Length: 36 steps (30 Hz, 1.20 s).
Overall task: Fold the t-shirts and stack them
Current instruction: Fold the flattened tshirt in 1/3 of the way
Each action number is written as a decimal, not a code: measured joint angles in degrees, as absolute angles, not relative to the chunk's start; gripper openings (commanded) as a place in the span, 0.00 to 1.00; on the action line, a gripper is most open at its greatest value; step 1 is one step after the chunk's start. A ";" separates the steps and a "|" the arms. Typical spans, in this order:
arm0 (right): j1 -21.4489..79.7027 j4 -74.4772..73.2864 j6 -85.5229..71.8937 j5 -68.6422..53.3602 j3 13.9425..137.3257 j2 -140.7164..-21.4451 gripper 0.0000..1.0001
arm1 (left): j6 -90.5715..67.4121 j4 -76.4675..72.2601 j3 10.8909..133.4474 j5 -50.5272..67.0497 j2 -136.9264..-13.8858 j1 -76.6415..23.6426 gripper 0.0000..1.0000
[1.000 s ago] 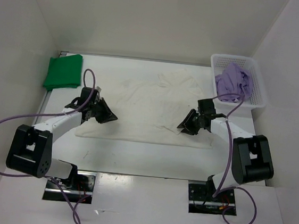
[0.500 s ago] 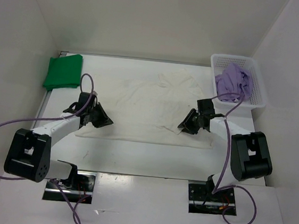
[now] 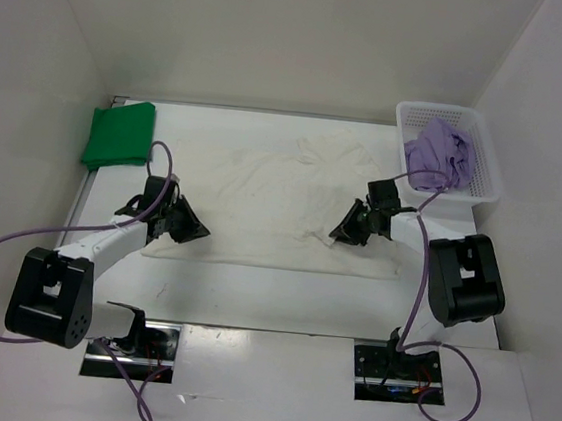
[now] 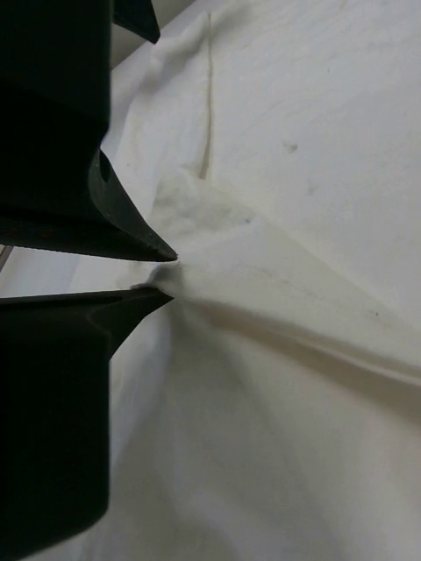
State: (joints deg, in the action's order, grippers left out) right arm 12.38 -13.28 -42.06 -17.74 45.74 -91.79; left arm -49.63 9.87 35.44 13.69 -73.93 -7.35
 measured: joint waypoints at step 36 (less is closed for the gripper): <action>24.60 -25.54 -33.36 -4.16 82.59 -112.97 0.51 | -46.89 10.74 39.94 15.22 -73.69 -5.48 0.18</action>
State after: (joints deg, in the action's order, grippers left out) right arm 24.60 -25.54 -33.36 -4.16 82.59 -112.97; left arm -46.89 10.74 39.94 15.22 -73.69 -5.48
